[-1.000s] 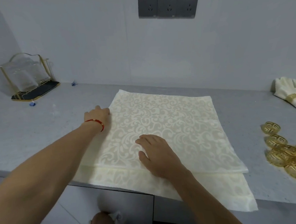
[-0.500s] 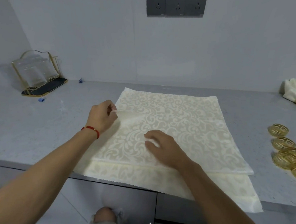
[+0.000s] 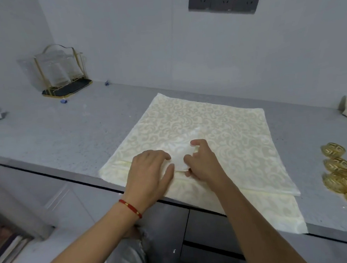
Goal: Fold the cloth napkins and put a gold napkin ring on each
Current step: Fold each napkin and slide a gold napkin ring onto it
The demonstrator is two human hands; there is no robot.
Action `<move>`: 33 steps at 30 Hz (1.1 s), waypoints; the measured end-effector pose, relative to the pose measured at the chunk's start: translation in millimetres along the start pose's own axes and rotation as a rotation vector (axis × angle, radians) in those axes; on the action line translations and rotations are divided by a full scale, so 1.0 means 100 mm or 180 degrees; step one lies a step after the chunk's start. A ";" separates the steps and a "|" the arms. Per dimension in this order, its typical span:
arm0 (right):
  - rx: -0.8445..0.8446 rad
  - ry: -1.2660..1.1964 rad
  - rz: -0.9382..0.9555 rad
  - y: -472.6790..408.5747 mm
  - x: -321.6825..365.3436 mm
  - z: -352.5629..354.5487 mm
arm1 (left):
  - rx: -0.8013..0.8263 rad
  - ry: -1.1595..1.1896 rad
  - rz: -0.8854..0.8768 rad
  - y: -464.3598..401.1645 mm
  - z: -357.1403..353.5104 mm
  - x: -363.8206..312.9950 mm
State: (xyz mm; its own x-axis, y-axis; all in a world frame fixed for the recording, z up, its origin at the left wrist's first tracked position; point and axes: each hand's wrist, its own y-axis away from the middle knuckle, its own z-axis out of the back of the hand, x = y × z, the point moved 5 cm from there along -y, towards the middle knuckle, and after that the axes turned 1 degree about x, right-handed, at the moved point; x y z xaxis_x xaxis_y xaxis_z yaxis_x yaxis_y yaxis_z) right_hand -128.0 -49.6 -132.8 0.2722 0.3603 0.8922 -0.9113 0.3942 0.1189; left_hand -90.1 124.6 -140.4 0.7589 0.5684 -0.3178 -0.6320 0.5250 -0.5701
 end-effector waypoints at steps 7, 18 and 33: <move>-0.0009 0.0446 0.0182 0.03 -0.07 0.12 | 0.0241 -0.0830 0.0744 0.22 -0.10 0.36; -0.0121 0.1216 0.0535 0.13 -0.07 0.14 | 0.0233 -0.0923 0.0777 0.22 -0.10 0.33; -0.0244 0.3176 0.1458 -0.13 0.33 -0.19 | 0.0560 -0.1133 0.0739 0.22 -0.16 0.36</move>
State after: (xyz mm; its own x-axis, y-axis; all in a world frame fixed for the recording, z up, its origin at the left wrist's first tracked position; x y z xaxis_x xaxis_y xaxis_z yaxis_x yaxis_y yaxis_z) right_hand -100.9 -26.7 -113.4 0.0721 0.9935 0.0878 -0.9775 0.0878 -0.1918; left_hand -73.6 146.4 -176.8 0.5123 0.8497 -0.1244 -0.8193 0.4402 -0.3675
